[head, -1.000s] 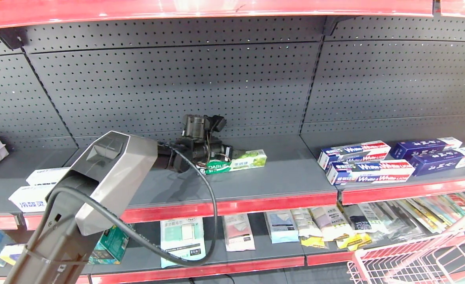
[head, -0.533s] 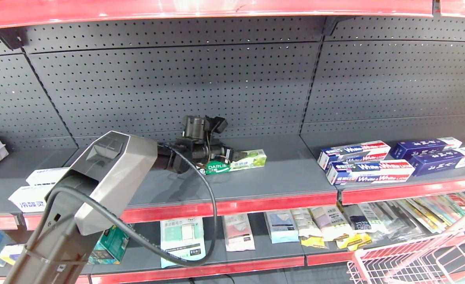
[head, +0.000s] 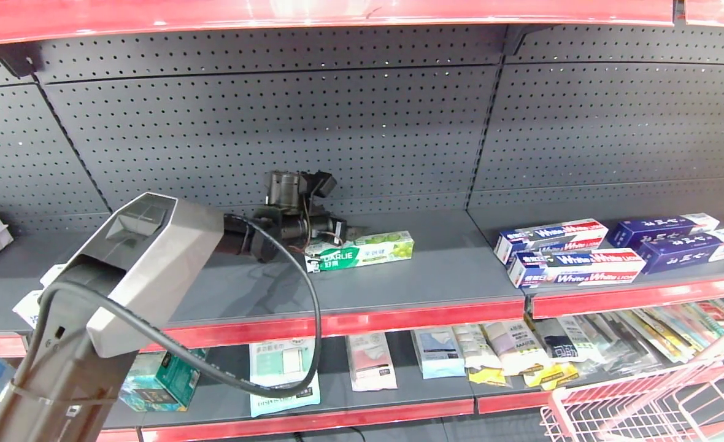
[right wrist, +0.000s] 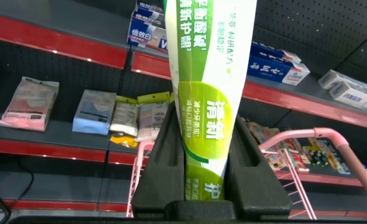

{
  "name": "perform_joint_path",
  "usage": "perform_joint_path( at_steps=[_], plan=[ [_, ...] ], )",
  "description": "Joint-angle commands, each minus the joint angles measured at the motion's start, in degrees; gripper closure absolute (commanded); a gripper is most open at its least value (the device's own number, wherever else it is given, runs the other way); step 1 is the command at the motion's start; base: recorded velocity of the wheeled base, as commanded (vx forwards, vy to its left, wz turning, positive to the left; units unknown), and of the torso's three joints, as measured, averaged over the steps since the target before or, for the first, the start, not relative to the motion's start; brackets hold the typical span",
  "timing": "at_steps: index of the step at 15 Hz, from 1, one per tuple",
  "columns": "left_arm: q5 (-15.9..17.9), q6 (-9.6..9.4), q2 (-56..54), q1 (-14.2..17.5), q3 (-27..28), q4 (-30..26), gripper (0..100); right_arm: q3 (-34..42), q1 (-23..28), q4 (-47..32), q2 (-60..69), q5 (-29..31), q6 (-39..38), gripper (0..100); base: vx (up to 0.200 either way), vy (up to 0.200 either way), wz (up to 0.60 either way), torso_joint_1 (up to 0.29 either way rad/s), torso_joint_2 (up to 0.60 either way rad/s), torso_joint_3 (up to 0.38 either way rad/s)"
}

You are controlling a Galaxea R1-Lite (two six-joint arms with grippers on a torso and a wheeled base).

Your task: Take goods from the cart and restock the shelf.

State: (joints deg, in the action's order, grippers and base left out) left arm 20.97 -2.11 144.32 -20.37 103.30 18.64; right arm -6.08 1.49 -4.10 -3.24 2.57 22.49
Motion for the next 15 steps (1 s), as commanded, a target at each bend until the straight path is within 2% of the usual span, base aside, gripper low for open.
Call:
perform_joint_path(
  at_steps=[1,2,3,5,6,7,10,11,13,14,15],
  plan=[
    [1.4,-0.26,-7.1,0.6,-8.5,0.3,0,0.2,0.0,0.1,-0.1,0.0,0.0,100,0.0,0.0,0.0,0.0,0.0,0.0],
    [2.1,-0.35,-9.4,1.6,-11.7,0.3,0,0.3,0.0,0.0,-0.1,0.0,0.0,100,0.0,0.0,0.0,0.0,0.0,0.0],
    [3.6,-1.32,-11.2,2.5,-14.5,0.4,0,0.4,0.0,0.0,-0.1,0.0,0.0,100,0.0,0.0,0.0,0.0,0.0,0.0],
    [6.6,-6.15,-12.9,5.6,-19.2,1.0,0,0.5,0.0,0.0,-0.1,0.0,0.1,100,0.0,0.0,0.0,0.0,0.0,0.0],
    [9.4,-9.93,-14.6,7.7,-23.1,3.8,0,0.7,0.0,0.0,-0.1,0.0,0.1,100,0.0,0.0,0.0,0.0,0.0,0.0],
    [11.8,-11.34,-15.7,8.8,-26.3,6.2,0,1.0,0.0,0.0,-0.1,0.0,0.3,100,0.0,0.0,0.0,0.0,0.0,0.0],
    [13.4,-12.22,-21.2,9.0,-31.6,6.0,0,1.4,0.0,0.0,-0.1,-0.1,1.6,100,0.0,0.0,0.0,0.0,0.0,0.0],
    [13.8,-13.98,-21.9,9.1,-31.8,5.2,0,1.4,0.0,0.0,-0.1,0.0,1.6,100,0.0,0.0,0.0,0.0,0.0,0.0],
    [14.9,-18.72,-22.2,9.3,-31.8,3.0,0,1.4,0.0,0.0,-0.1,0.0,1.6,100,0.0,0.0,0.0,0.0,0.0,0.0],
    [15.5,-25.31,-22.1,10.4,-31.8,0.3,0,1.4,0.0,0.0,-0.1,0.0,1.6,100,0.0,0.0,0.0,0.0,0.0,0.0],
    [16.0,-28.83,-22.1,11.0,-31.8,-1.5,0,1.4,0.0,0.0,-0.1,0.0,1.6,100,0.0,0.0,0.0,0.0,0.0,0.0]
  ],
)
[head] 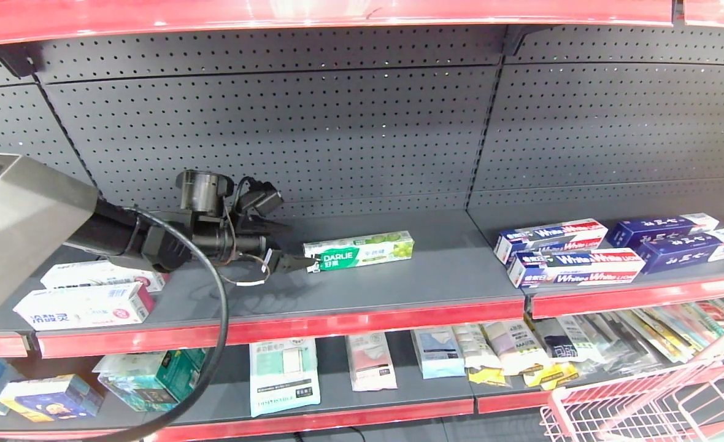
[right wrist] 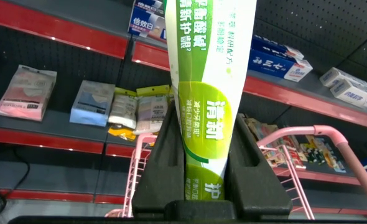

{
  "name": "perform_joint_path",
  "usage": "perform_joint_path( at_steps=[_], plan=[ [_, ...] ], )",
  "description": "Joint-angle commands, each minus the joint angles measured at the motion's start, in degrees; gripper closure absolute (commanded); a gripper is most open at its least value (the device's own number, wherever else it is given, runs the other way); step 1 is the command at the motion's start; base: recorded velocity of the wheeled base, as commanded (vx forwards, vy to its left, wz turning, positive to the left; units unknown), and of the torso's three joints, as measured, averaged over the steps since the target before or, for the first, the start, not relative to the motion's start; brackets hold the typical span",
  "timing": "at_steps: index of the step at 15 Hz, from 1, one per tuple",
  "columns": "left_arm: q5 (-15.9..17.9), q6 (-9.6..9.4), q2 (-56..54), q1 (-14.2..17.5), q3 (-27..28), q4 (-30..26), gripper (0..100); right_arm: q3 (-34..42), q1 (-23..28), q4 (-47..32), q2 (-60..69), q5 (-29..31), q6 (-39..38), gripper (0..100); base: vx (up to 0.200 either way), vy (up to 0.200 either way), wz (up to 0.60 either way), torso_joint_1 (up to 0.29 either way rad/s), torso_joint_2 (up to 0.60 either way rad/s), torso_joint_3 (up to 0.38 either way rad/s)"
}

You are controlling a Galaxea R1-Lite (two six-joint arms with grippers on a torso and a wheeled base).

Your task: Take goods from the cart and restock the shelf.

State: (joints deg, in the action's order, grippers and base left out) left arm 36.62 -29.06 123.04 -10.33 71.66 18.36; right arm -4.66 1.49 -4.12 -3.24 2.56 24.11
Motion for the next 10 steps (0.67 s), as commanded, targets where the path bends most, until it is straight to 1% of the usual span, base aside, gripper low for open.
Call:
perform_joint_path(
  at_steps=[1,2,3,6,7,9,10],
  plan=[
    [0.7,-3.19,-0.7,1.2,-0.1,-1.9,0,0.0,0.0,0.0,-0.1,0.0,0.1,100,0.0,0.0,0.0,0.0,0.0,0.0],
    [1.9,-7.68,-0.6,2.1,-0.2,-4.1,0,0.0,0.0,0.0,-0.1,0.0,0.0,100,0.0,0.0,0.0,0.0,0.0,0.0],
    [2.1,-9.17,-0.6,2.4,-0.2,-4.8,0,0.0,0.0,0.0,-0.1,0.0,0.0,100,0.0,0.0,0.0,0.0,0.0,0.0],
    [2.1,-10.66,1.1,2.4,0.4,-5.0,0,0.0,0.0,0.0,-0.1,0.0,0.3,100,0.0,0.0,0.0,0.0,0.0,0.0],
    [2.1,-12.25,2.4,2.2,1.1,-5.0,0,-0.1,0.0,0.0,-0.1,0.0,0.6,100,0.0,0.0,0.0,0.0,0.0,0.0],
    [1.6,-12.95,4.5,1.2,3.0,-5.1,0,-0.1,0.0,0.0,-0.1,0.0,1.3,100,0.0,0.0,0.0,0.0,0.0,0.0],
    [1.5,-12.86,5.3,0.7,3.9,-5.1,0,-0.1,0.0,0.0,-0.1,0.0,1.3,100,0.0,0.0,0.0,0.0,0.0,0.0]
  ],
)
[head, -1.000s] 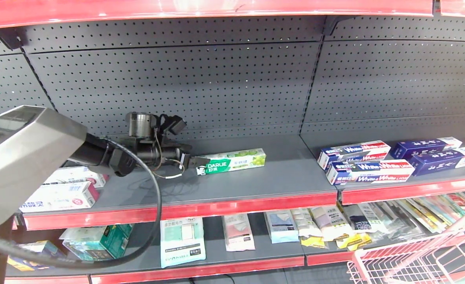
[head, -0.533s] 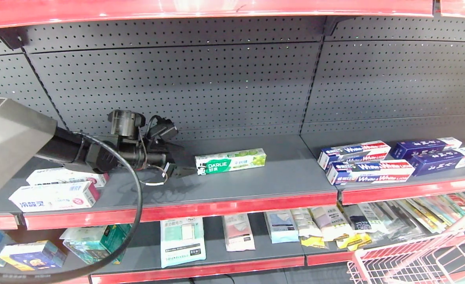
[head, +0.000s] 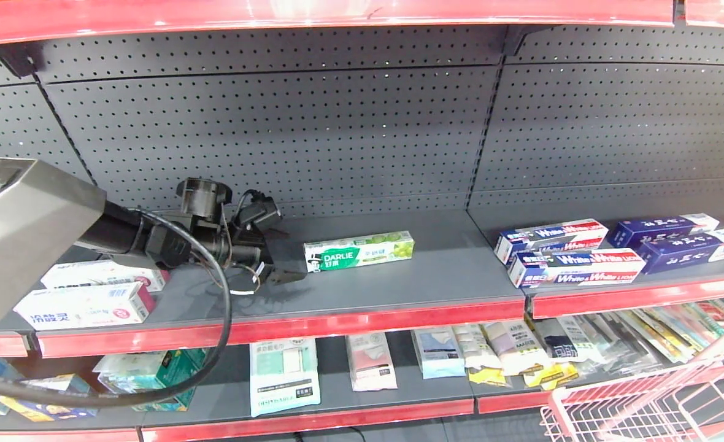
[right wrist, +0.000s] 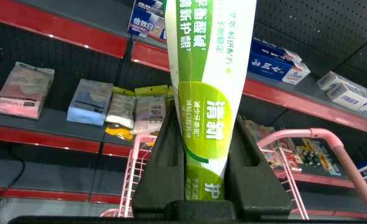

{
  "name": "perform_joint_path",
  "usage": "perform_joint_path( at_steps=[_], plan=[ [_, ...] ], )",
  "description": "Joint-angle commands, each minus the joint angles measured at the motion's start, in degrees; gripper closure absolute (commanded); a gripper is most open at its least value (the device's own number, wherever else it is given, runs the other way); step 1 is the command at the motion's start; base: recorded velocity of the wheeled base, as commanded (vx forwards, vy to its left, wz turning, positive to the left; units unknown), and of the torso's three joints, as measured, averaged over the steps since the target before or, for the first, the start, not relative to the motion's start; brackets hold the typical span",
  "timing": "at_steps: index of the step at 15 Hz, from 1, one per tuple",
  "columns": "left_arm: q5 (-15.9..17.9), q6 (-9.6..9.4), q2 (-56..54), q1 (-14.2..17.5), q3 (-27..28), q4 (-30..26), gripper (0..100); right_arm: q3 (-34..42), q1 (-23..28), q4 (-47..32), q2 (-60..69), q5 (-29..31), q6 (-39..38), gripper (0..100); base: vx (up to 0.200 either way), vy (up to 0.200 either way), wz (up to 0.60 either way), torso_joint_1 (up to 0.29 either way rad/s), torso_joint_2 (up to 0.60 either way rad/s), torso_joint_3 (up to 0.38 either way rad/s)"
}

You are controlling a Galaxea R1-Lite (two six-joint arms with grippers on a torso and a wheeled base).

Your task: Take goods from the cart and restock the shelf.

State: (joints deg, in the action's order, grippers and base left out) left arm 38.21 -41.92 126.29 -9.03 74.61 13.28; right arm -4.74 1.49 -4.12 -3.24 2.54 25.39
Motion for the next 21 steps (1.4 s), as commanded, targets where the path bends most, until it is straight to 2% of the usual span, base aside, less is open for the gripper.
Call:
perform_joint_path(
  at_steps=[1,5,9,12,16,21],
  plan=[
    [-0.1,-0.09,3.1,-1.0,2.6,-0.1,0,0.0,0.0,0.0,-0.1,0.0,0.0,100,0.0,0.0,0.0,0.0,0.0,0.0],
    [-1.7,0.0,5.0,-3.2,9.0,-5.7,0,0.0,0.0,0.0,-0.1,0.1,0.1,100,0.0,0.0,0.0,0.0,0.0,0.0],
    [-2.3,0.0,7.3,-3.2,13.7,-6.9,0,0.0,0.0,0.0,-0.1,0.1,0.1,100,0.0,0.0,0.0,0.0,0.0,0.0],
    [-2.3,0.0,8.4,-3.8,15.7,-9.2,0,0.0,0.0,0.0,-0.2,0.1,0.1,100,0.0,0.0,0.0,0.0,0.0,0.0],
    [-2.3,0.0,10.6,-4.1,18.7,-9.6,0,0.0,0.0,0.0,-0.1,0.1,0.1,100,0.0,0.0,0.0,0.0,0.0,0.0],
    [-2.3,0.0,11.7,-4.4,19.8,-10.8,0,0.0,0.0,0.0,-0.1,0.4,0.1,100,0.0,0.0,0.0,0.0,0.0,0.0]
  ],
)
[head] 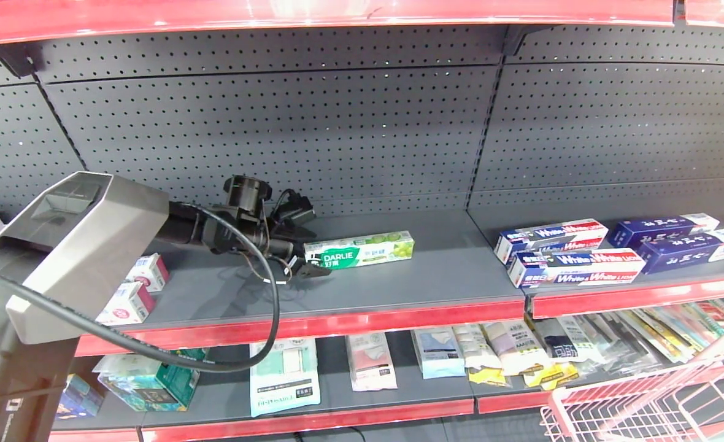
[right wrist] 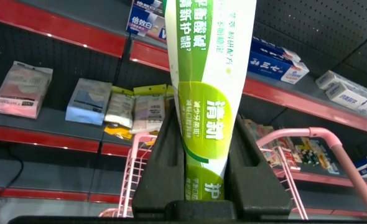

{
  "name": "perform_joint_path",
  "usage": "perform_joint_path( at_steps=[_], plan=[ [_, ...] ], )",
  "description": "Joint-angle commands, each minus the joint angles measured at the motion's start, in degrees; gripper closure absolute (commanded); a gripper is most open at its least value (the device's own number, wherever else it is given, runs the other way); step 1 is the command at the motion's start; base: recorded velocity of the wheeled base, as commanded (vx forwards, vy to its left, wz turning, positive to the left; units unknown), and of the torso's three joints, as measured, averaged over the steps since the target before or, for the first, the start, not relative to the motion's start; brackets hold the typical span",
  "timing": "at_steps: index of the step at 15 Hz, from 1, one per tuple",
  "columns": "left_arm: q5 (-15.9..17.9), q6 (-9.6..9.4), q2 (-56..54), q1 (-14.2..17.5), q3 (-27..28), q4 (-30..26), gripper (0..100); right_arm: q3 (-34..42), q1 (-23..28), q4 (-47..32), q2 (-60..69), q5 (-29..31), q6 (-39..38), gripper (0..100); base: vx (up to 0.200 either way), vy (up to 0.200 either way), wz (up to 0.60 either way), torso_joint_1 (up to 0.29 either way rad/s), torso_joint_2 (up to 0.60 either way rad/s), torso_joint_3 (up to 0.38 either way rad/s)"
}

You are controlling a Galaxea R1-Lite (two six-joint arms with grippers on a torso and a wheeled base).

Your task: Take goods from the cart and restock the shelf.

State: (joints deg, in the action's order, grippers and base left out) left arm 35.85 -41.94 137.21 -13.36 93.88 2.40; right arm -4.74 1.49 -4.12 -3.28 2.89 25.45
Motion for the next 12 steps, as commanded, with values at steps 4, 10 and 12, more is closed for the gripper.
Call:
perform_joint_path(
  at_steps=[4,10,12],
  plan=[
    [-0.1,0.1,2.2,-0.1,2.9,-1.5,100,0.0,0.0,0.0,-0.1,0.2,1.0,100,0.0,0.0,0.0,0.0,0.0,0.0],
    [0.1,-0.16,2.5,-0.7,3.5,-3.5,100,0.0,0.0,0.1,-0.1,0.2,0.9,100,0.0,0.0,0.0,0.0,0.0,0.0],
    [1.5,-2.71,1.7,-0.4,2.9,-3.5,100,0.0,0.0,0.0,-0.1,0.2,0.8,100,0.0,0.0,0.0,0.0,0.0,0.0]
  ],
)
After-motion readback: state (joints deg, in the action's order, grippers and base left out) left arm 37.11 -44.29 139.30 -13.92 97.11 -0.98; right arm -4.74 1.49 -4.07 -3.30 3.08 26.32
